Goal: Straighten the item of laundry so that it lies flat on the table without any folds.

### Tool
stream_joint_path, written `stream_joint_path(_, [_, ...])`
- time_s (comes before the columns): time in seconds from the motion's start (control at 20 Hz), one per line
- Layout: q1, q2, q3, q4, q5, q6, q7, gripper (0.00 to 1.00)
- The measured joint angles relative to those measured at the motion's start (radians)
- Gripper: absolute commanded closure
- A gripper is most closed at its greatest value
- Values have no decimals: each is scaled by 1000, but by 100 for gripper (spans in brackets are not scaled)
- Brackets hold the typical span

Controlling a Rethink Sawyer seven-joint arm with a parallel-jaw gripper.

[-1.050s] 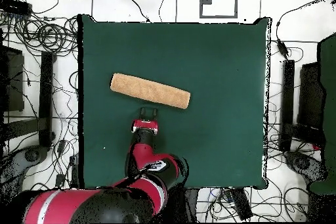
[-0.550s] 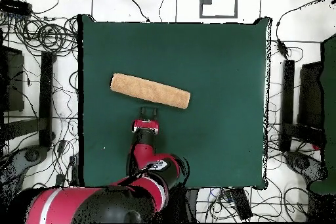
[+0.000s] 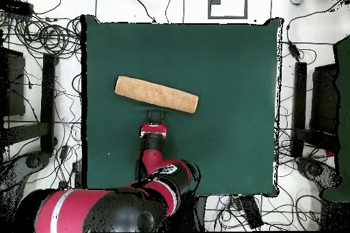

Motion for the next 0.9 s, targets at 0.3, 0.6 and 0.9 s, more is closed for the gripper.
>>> stream_joint_path(0.3, [-9, 29, 0, -4, 0, -75, 0, 0])
stream_joint_path(0.6, [-18, 62, -1, -10, 1, -157, 0, 0])
stream_joint_path(0.9, [-24, 93, -2, -17, 9, -233, 0, 0])
